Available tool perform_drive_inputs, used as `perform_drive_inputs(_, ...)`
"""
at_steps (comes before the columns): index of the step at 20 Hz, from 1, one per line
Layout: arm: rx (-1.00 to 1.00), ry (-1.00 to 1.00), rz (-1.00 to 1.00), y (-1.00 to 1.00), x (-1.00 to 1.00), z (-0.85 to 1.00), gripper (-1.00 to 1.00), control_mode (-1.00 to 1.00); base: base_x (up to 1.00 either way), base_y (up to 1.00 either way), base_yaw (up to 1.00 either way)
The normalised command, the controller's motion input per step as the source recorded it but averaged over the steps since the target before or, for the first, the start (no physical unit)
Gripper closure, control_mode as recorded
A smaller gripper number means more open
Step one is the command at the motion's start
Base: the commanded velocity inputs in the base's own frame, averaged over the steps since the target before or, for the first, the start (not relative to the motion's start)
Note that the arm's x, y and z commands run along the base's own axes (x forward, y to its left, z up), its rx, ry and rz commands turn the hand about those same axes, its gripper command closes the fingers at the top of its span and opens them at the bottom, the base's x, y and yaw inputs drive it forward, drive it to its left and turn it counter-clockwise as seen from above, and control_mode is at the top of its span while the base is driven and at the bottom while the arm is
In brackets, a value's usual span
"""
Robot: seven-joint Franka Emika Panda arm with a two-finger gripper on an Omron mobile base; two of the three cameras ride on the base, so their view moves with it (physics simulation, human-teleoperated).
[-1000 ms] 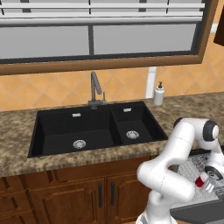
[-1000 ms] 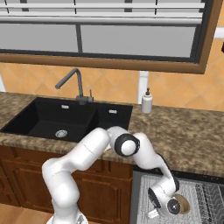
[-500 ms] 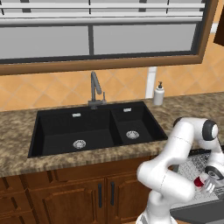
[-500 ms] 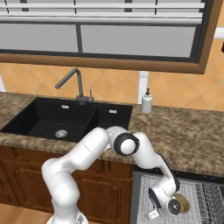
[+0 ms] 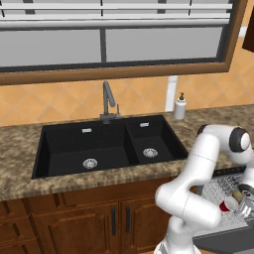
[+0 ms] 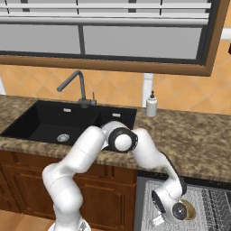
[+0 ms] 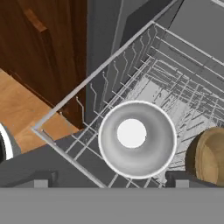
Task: Pick up the cup and bowl from the counter, place them in the dishwasher, and close the dishwasher door.
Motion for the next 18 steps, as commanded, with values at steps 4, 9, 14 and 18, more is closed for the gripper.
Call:
perform_drive_inputs(4,0.00,0.00,-0.08,-0.38,-0.32,0.99,-1.00,-1.00,0.00,0.00,0.00)
perform_drive_inputs(9,-0.02,-0.03,-0.07,-0.80,-0.36,0.88,-1.00,-1.00,0.00,0.00,0.00)
perform_drive_inputs(14,0.13,0.09,-0.06,-0.60,-0.69,0.12,-1.00,-1.00,0.00,0.00,0.00)
perform_drive_inputs(18,0.29,0.00,-0.07,-0.69,-0.92,0.39,-1.00,-1.00,0.00,0.00,0.00)
